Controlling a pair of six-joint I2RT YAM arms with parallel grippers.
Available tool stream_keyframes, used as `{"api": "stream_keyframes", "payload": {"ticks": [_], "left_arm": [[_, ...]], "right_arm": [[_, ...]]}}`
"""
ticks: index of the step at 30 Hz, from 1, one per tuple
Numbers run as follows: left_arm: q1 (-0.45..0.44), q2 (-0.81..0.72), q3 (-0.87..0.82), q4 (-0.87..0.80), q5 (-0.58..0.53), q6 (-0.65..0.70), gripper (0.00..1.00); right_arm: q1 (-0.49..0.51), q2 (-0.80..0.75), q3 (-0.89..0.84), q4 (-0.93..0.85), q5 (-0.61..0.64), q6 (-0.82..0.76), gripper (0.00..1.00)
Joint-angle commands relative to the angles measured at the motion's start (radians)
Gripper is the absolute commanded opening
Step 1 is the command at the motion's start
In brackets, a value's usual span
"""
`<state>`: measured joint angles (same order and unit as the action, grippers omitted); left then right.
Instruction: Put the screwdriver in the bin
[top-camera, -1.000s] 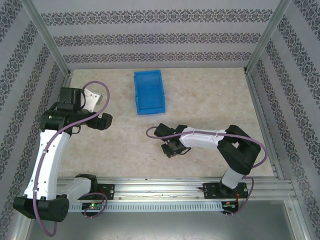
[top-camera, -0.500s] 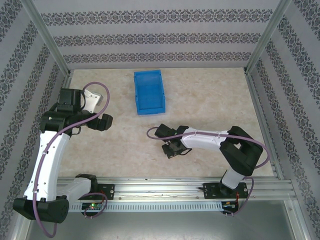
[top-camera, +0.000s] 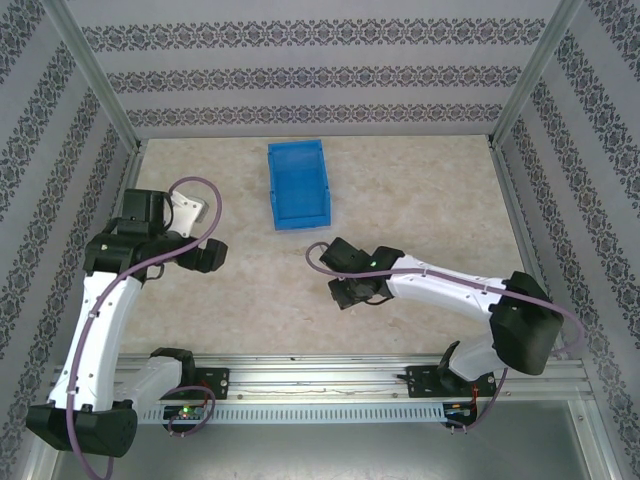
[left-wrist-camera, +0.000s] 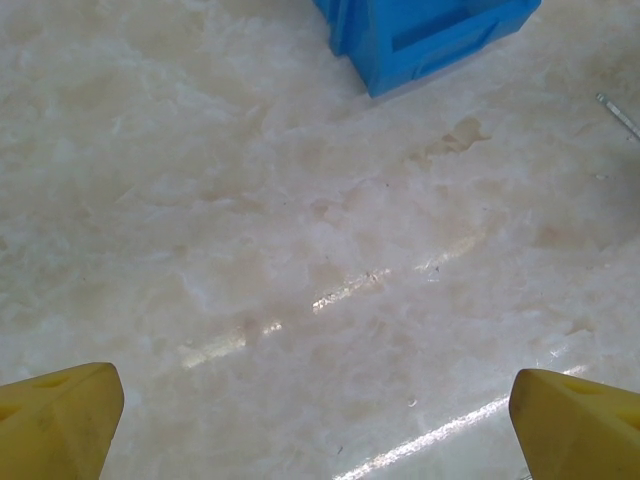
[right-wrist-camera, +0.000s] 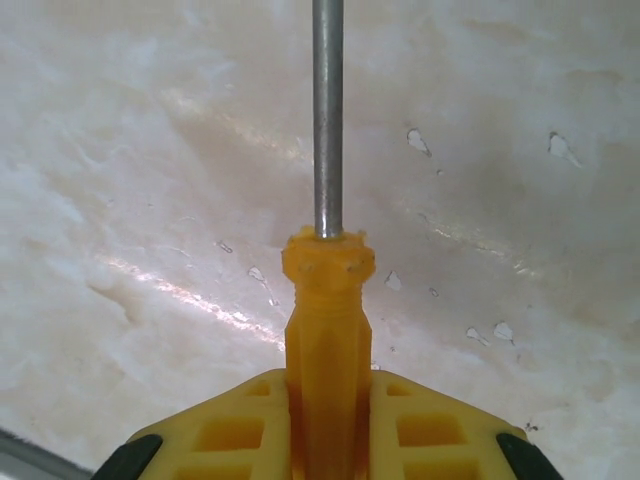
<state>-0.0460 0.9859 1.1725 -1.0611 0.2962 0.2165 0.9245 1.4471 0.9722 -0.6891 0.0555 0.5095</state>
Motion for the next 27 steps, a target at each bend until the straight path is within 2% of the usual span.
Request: {"api": "stream_keyframes", "payload": {"ticks": [1, 14, 22, 27], "left_arm": [[-0.009, -0.026, -0.028, 0.034, 0.015, 0.018, 0.99], [-0.009, -0.065, -0.093, 0.059, 0.012, 0.022, 0.99], [-0.010, -0.086, -0.096, 0.049, 0.020, 0.022, 0.99], [-0.009, -0.083, -0.081, 0.038, 0.042, 0.039, 0.99]], "right_arm": [[-0.013, -0.040, 0.048, -0.052, 0.015, -0.026, 0.17], [-0.072, 0.016, 0.263, -0.063, -0.001, -0.095, 0.17], [-0.129, 0.169, 0.457, -0.058, -0.031, -0.144, 0.17], [-0.179, 0.315, 0.611, -0.047, -0.044, -0.165, 0.17]]}}
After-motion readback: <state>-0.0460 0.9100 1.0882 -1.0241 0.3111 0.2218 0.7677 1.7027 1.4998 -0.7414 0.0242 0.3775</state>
